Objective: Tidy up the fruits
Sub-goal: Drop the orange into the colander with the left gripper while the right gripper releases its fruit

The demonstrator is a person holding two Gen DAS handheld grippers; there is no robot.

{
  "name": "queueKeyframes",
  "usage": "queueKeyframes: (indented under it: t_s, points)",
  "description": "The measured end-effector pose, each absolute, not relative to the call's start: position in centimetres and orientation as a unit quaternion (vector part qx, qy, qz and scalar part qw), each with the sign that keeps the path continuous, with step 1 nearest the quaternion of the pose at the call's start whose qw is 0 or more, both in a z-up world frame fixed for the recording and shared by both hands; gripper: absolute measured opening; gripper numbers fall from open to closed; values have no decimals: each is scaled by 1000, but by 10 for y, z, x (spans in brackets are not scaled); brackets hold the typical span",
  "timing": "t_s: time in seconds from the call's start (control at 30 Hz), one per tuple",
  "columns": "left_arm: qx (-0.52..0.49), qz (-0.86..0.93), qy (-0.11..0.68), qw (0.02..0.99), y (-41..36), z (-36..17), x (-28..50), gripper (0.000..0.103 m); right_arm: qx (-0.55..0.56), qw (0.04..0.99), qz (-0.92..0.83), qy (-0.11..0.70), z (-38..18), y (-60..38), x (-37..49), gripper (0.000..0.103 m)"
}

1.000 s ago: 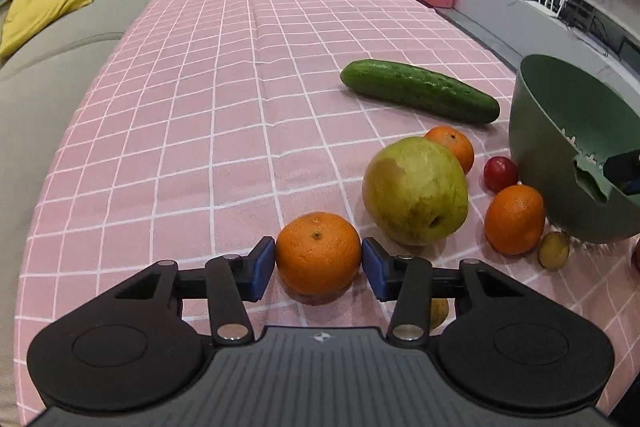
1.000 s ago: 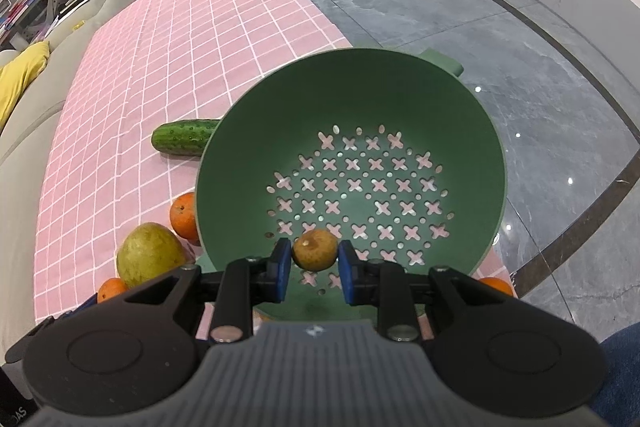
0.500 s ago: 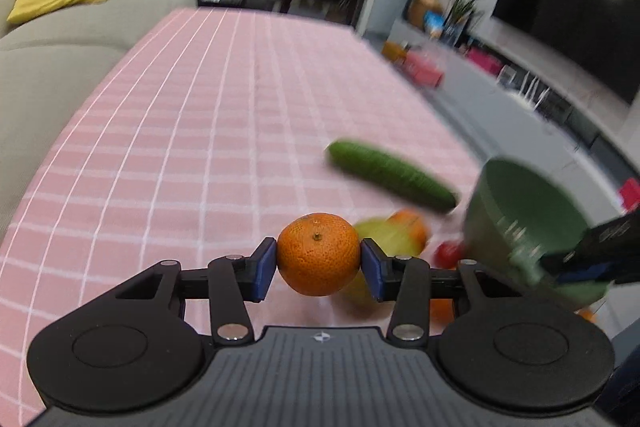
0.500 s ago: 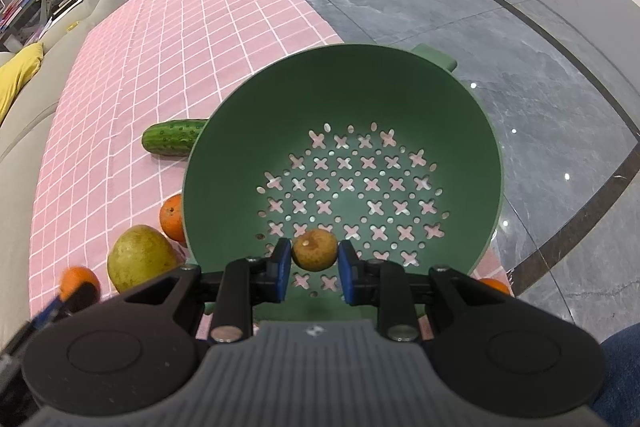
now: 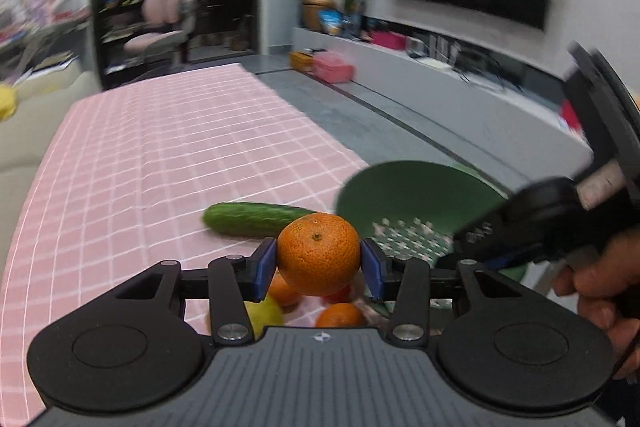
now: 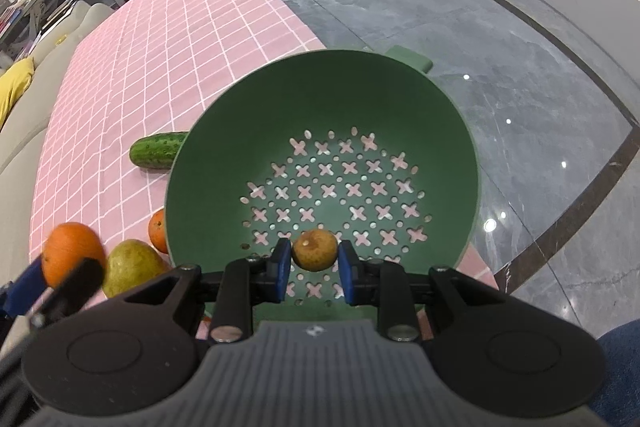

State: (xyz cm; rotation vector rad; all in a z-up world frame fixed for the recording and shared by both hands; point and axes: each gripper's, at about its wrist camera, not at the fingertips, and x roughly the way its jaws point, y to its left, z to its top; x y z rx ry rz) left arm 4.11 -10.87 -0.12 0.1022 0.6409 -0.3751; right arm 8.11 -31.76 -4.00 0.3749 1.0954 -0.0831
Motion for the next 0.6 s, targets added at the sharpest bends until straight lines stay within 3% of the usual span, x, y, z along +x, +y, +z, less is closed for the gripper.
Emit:
queueKeyframes:
  t_s: [0.6]
  points:
    - [125, -251, 338, 898, -157, -21, 52, 52, 195, 829, -52, 521, -47, -335, 82, 22]
